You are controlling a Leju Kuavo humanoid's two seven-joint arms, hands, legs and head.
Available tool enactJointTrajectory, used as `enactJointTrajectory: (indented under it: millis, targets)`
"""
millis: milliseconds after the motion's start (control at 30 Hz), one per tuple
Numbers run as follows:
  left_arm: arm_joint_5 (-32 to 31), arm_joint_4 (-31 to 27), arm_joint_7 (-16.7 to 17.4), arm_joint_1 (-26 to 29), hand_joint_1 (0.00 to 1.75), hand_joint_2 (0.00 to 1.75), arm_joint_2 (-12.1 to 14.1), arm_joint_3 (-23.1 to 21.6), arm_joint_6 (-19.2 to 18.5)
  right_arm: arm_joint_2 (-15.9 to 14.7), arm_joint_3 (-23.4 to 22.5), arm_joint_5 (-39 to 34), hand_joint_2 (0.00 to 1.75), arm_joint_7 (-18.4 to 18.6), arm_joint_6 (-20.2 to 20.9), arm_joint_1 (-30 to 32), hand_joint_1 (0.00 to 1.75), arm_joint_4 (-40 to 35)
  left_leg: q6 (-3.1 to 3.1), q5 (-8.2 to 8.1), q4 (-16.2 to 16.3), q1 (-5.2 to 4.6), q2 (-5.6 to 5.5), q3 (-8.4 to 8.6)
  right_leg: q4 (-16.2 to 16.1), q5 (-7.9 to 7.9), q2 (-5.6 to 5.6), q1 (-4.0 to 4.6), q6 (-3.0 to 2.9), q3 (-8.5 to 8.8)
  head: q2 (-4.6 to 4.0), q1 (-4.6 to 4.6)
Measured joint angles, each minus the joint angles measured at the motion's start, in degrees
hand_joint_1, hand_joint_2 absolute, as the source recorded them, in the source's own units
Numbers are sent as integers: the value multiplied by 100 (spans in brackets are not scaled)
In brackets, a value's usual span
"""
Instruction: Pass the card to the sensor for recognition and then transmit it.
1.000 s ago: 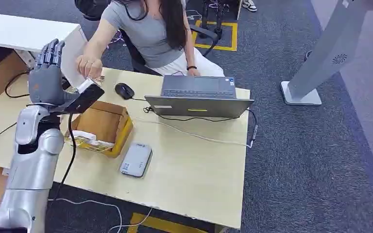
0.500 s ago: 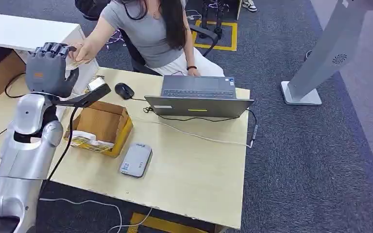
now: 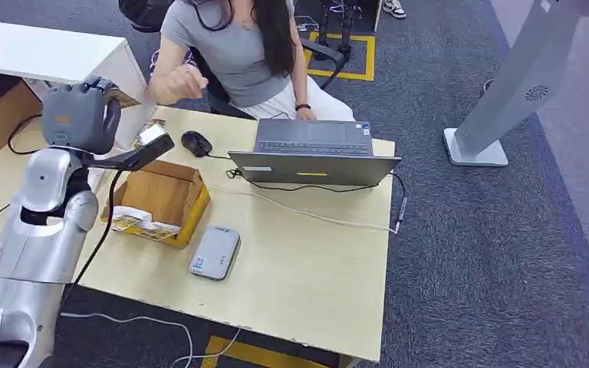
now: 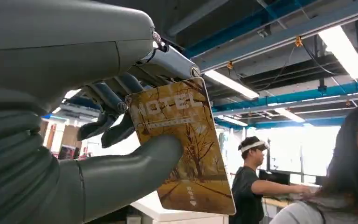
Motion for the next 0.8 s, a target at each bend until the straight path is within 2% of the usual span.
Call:
enactJointTrajectory:
  millis: [133, 267, 400, 533, 667, 800]
  targets:
    - [433, -163, -315, 241, 175, 175, -11, -13, -107, 0, -28, 72, 175, -30, 4, 0, 0, 0, 0, -1, 0, -1, 6, 1, 0, 0, 7, -1, 0, 0, 0, -2]
    - [503, -533, -367, 698, 175, 175, -39, -111, -122, 0, -105, 90, 175, -61, 7, 0, 0, 0, 0, -1, 0, -1, 1, -3, -1, -1, 1, -1, 0, -4, 0, 0]
    - [610, -769, -496, 906, 175, 175, -52, -166, -240, 0, -146, 101, 175, -63, 28, 3, 0, 0, 0, -1, -1, -1, 3, -3, -1, -1, 3, -1, 0, -3, 0, 0]
    - [669, -1244, -654, 1509, 175, 175, -66, -370, -367, 15, -195, 219, 175, -63, 44, 9, 0, -9, 0, -1, -1, -1, 4, -3, -1, -1, 4, -1, 0, -4, 0, 0]
    - [669, -1641, -669, 2061, 175, 175, -68, -649, -443, 35, -280, 311, 175, -63, 52, 23, 0, -30, 1, -2, -1, -1, 4, -4, -2, -2, 4, -1, 1, -6, 0, 0]
    - [689, -1856, -583, 2363, 175, 175, -57, -864, -807, 70, -376, 438, 175, -61, 96, 39, 0, -81, 2, -3, -1, -1, 3, -3, -2, -2, 3, 0, 1, -6, 0, 0]
